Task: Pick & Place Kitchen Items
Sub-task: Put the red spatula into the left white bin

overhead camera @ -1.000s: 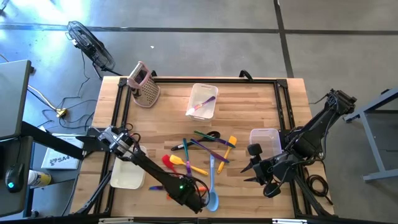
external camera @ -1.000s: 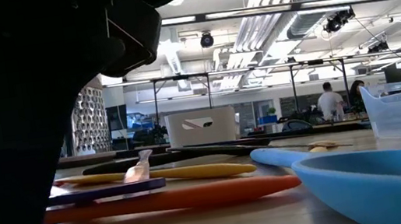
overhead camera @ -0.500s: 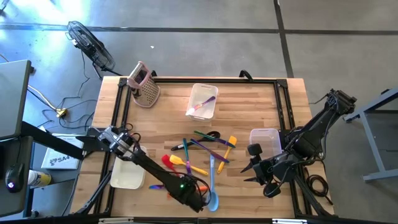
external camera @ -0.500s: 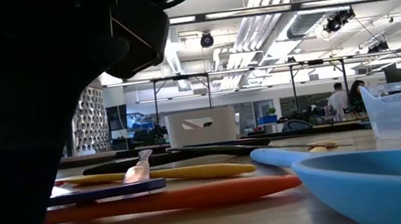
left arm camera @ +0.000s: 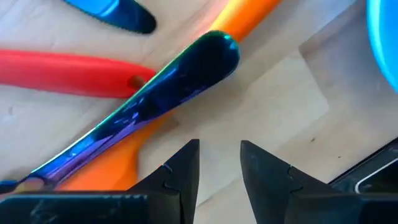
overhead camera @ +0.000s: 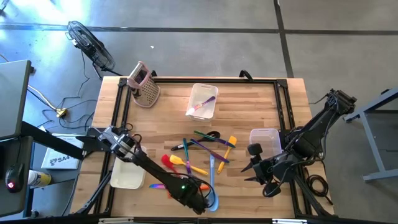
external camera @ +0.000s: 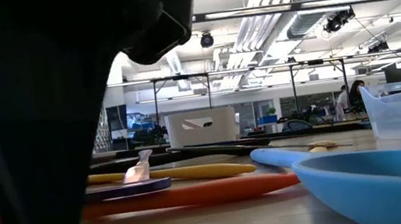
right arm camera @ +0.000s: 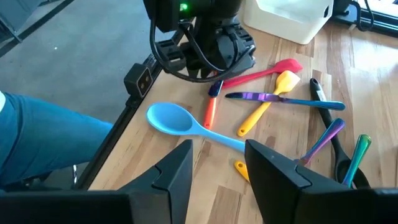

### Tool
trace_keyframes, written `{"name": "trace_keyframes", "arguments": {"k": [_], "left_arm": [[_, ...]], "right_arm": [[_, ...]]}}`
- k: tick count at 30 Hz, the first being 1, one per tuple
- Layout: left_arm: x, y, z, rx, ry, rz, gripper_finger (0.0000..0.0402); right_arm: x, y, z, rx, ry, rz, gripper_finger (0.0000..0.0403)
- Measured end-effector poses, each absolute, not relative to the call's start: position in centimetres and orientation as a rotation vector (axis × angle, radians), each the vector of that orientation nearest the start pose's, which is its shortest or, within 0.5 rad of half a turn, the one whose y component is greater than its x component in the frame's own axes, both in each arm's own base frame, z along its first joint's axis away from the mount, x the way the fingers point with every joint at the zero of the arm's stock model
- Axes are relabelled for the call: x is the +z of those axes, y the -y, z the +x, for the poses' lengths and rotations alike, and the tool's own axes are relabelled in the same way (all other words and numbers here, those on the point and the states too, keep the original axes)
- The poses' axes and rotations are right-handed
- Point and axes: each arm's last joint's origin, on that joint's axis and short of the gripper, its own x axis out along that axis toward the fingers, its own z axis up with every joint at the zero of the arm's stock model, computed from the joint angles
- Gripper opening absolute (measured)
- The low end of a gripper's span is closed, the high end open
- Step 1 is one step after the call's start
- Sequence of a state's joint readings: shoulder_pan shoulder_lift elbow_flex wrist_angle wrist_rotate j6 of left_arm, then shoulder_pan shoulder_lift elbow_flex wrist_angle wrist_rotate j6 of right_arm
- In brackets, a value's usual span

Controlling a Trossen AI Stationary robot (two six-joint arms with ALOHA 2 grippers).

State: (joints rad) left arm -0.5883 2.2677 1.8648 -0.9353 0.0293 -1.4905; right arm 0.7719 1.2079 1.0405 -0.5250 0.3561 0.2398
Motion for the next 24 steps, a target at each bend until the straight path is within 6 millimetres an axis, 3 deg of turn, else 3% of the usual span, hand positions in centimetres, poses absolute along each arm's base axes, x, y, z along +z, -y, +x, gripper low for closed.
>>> {"name": "trace_keyframes", "arguments": {"k": [11, 18, 24], "left_arm": [[18.1, 24.6, 39.1, 0.446, -1.353, -0.779, 0.0111], [22.8, 23.9, 39.4, 0.417, -1.32, -0.617, 0.0111], [26.8, 23.5, 36.4, 0.487, -1.436, -0.361, 0.0111]], "right_arm": [[30.3, -16.4, 18.4, 0.308, -0.685, -0.183, 0.014], [30.8, -16.6, 18.9, 0.305, -0.625, -0.149, 0.014], [30.6, -16.3, 20.2, 0.273, -0.601, -0.13, 0.014]]}}
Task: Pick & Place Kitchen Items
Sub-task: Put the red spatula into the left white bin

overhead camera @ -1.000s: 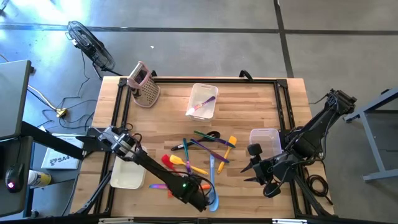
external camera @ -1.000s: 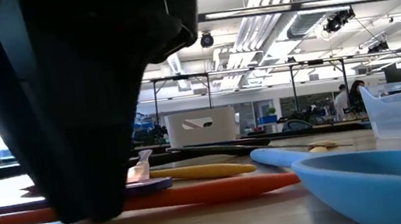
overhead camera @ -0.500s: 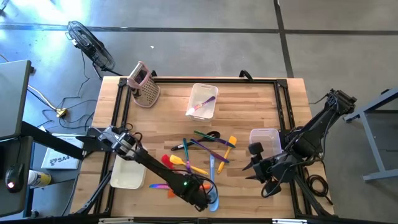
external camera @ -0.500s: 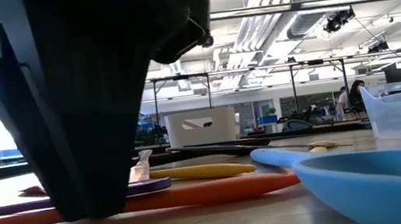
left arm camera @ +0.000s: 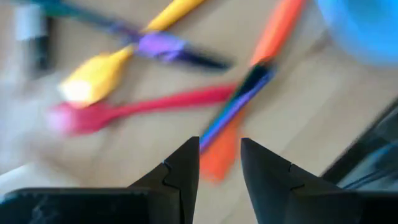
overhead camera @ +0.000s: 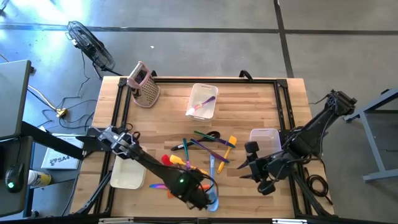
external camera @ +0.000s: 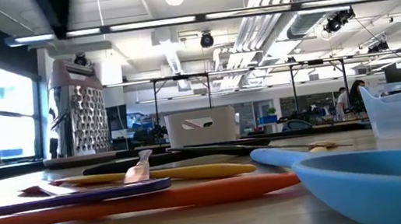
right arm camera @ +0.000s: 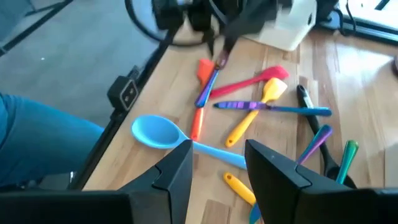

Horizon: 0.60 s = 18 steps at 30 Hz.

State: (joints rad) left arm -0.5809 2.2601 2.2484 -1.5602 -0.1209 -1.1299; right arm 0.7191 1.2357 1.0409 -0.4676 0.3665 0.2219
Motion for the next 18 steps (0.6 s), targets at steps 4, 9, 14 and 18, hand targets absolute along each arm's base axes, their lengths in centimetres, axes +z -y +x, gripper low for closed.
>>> {"name": "trace_keyframes", "arguments": {"k": [4, 9, 14, 18], "left_arm": [[27.9, 24.1, 35.8, 0.317, -1.415, -0.189, 0.0111], [28.4, 24.1, 35.3, 0.237, -1.414, -0.045, 0.0111], [28.5, 24.4, 35.0, 0.135, -1.434, 0.061, 0.0111], [28.4, 25.1, 34.5, 0.086, -1.439, 0.105, 0.0111]], "right_arm": [[30.1, -16.3, 21.4, 0.242, -0.601, -0.109, 0.014], [28.9, -16.6, 23.6, 0.21, -0.587, -0.075, 0.014], [26.0, -17.8, 25.4, 0.237, -0.661, -0.114, 0.014], [23.7, -18.4, 26.5, 0.213, -0.715, -0.182, 0.014]]}}
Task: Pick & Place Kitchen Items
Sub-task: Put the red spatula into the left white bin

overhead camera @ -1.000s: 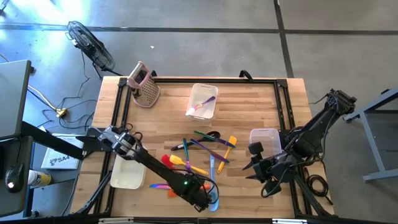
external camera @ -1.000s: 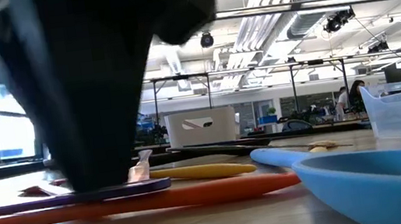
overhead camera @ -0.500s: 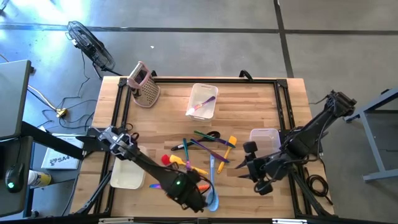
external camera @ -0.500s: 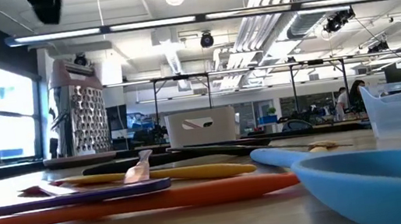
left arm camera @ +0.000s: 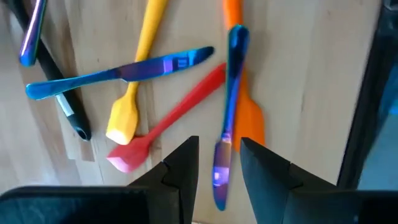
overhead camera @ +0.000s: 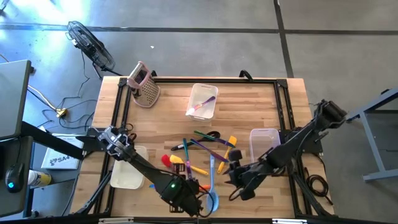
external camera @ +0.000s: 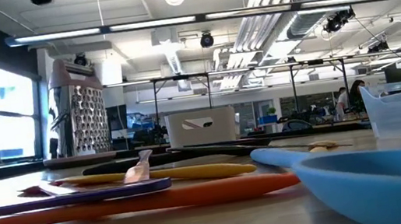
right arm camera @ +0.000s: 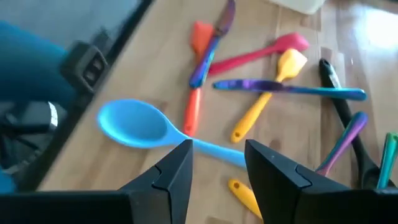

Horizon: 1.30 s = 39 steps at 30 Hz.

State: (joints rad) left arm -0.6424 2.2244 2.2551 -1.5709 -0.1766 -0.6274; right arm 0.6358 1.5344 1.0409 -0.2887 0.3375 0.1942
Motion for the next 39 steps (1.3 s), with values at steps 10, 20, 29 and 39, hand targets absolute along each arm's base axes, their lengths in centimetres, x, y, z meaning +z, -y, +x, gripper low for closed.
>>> {"name": "trace_keyframes", "arguments": {"k": [10, 20, 29, 39], "left_arm": [[28.7, 29.5, 30.6, -0.09, -1.487, 0.145, 0.0111], [31.9, 30.3, 27.5, -0.071, -1.347, 0.166, 0.0111], [40.0, 25.4, 24.6, -0.003, -0.987, 0.256, 0.0067], [47.3, 18.0, 20.4, 0.022, -0.735, 0.363, 0.001]], "right_arm": [[21.5, -17.3, 29.3, -0.078, -0.713, 0.384, 0.014], [21.6, -17.3, 29.5, -0.182, -0.682, 0.642, 0.014], [22.5, -18.6, 29.0, -0.225, -0.497, 0.479, 0.014], [23.4, -17.4, 30.2, -0.241, -0.396, 0.305, 0.014]]}}
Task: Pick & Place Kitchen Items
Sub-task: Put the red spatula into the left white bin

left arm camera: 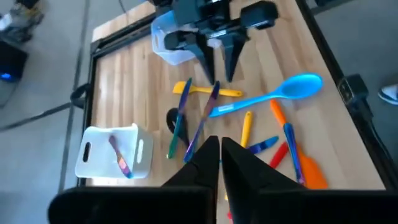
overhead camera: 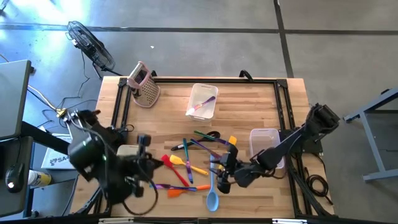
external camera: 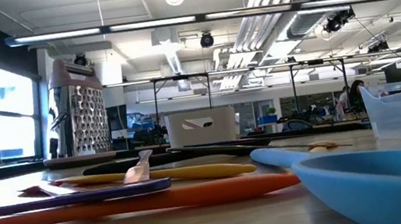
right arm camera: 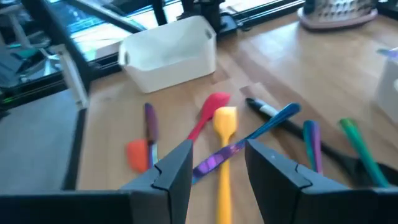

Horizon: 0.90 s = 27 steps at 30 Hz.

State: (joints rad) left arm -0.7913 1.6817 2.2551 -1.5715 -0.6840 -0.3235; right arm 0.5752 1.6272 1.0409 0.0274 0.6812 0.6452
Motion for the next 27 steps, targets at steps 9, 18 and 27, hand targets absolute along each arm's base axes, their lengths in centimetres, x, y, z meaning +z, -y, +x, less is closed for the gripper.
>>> {"name": "trace_keyframes", "arguments": {"k": [9, 18, 27], "left_arm": [[47.5, 14.6, 22.6, 0.082, -0.778, 0.448, 0.0008], [43.0, 11.0, 26.8, 0.119, -1.056, 0.215, 0.0035], [33.1, 8.3, 27.7, 0.19, -1.475, 0.234, 0.0159]], "right_arm": [[23.3, -13.9, 32.1, -0.291, -0.415, 0.297, 0.014], [23.2, -12.4, 32.9, -0.209, -0.472, 0.294, 0.014], [23.0, -13.4, 32.4, -0.152, -0.502, 0.3, 0.014]]}}
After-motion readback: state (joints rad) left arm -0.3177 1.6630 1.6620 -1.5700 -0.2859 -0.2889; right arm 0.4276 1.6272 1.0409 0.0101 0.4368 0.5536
